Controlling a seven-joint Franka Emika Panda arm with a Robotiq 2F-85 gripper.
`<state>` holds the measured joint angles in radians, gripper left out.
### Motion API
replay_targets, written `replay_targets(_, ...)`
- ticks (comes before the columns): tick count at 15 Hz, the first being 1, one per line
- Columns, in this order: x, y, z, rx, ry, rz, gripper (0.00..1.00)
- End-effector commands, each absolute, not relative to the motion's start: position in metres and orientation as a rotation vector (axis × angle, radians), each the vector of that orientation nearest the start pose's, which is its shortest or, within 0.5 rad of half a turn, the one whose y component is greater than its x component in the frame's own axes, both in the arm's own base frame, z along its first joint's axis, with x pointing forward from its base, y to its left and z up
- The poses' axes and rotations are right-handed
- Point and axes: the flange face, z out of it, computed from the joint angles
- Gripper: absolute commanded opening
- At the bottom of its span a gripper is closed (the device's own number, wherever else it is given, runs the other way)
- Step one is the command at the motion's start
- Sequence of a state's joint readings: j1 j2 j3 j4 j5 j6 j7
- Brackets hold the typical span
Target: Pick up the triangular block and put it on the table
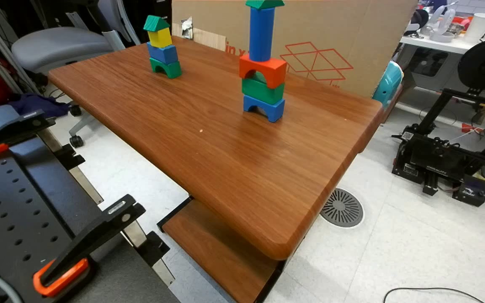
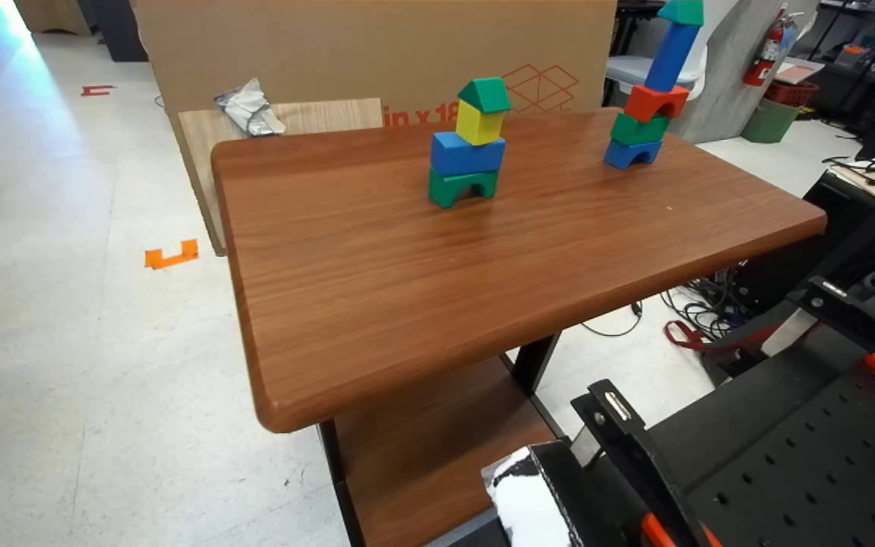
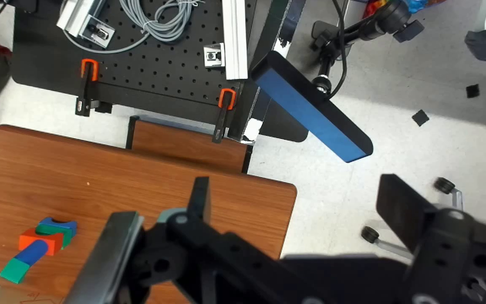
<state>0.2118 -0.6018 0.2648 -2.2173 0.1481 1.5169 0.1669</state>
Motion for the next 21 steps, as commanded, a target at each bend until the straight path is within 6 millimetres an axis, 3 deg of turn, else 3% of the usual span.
replay_targets(1, 0.303, 0.199, 0.581, -3.145, -0.404, 0.175, 1.0)
replay_targets(6, 0.303, 0.199, 0.581, -3.145, -0.404, 0.175, 1.0)
replay_targets(9, 0.311, 0.199, 0.571, -3.139, -0.404, 0.181, 1.0)
replay_targets(15, 0.338, 0.199, 0.532, -3.165, -0.414, 0.066, 1.0)
replay_targets(21, 0.375, 0.18, 0.482, -3.215, -0.397, -0.014, 1.0)
